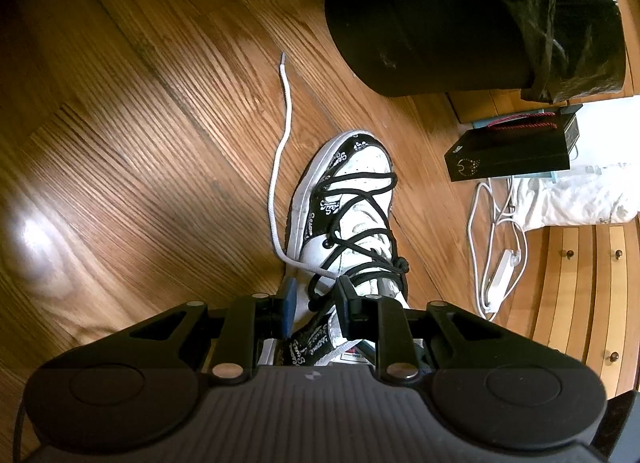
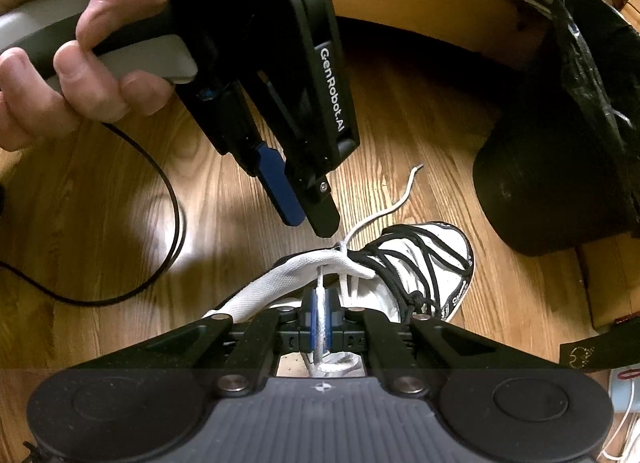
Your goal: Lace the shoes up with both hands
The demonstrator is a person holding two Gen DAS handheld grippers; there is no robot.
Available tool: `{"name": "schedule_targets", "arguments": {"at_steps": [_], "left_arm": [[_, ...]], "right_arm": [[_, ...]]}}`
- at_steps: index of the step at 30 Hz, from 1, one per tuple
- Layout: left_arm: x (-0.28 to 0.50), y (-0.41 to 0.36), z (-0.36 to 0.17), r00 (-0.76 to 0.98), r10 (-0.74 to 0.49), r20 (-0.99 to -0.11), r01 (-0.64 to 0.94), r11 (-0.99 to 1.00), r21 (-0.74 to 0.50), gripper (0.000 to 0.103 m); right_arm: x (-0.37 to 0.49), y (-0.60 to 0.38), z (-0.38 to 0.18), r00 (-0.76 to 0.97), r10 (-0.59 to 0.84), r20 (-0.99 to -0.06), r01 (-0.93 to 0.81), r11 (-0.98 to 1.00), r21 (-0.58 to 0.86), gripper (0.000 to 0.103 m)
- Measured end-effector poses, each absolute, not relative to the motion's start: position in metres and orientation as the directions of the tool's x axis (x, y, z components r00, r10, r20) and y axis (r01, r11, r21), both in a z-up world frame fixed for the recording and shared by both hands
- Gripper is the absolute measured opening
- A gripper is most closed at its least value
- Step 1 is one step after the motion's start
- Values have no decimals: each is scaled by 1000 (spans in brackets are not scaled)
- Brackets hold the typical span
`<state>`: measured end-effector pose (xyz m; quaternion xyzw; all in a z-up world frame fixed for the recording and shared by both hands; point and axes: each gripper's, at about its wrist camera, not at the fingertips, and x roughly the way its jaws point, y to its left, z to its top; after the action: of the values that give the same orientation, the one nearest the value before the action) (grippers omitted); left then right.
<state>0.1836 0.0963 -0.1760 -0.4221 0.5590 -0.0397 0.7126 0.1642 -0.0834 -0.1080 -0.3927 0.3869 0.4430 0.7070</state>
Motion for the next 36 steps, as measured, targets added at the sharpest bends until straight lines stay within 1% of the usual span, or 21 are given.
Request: {"name": "schedule_targets", "arguments": {"at_steps": [16,21,22,24,26,28,30,32,33,36], "left_arm": [[184,96,-176,372,-527,-764,-416,641,-645,23],[185,96,-176,373,-528,-763,-417,639,-646,23],[186,96,-176,374,-529,-762,-417,638,-647,23],[186,96,-175,377,-530,-759,-417,635,-650,23],[187,97,-174,382,-532,-756,-417,631,-654,23],[188,97,-173,388,-533,-752,-420,624,-659,23],[189,97,-171,391,-535,-749,-417,622,-662,23],[191,96,-170,394,-533,-749,-407,629,-662,23],[191,95,-169,395,-533,-748,-404,631,-663,23],[192,93,-167,395,-534,-748,-394,637,-663,23]], "right_arm": [[166,-79,-106,295,332,-896,-937,283,-203,4],[163,-81,-102,300,337,-893,-938,276,-211,7],[163,-82,-101,303,341,-890,-938,274,-214,11],[162,-86,-97,306,353,-884,-937,274,-214,15],[163,-91,-89,305,373,-876,-937,281,-206,17],[165,-101,-78,322,411,-853,-929,311,-201,21],[170,-115,-67,342,458,-820,-918,351,-187,21],[172,-128,-57,361,480,-799,-906,382,-179,29],[173,-134,-56,376,478,-794,-899,397,-186,34],[172,-151,-52,423,463,-778,-873,438,-214,35]]}}
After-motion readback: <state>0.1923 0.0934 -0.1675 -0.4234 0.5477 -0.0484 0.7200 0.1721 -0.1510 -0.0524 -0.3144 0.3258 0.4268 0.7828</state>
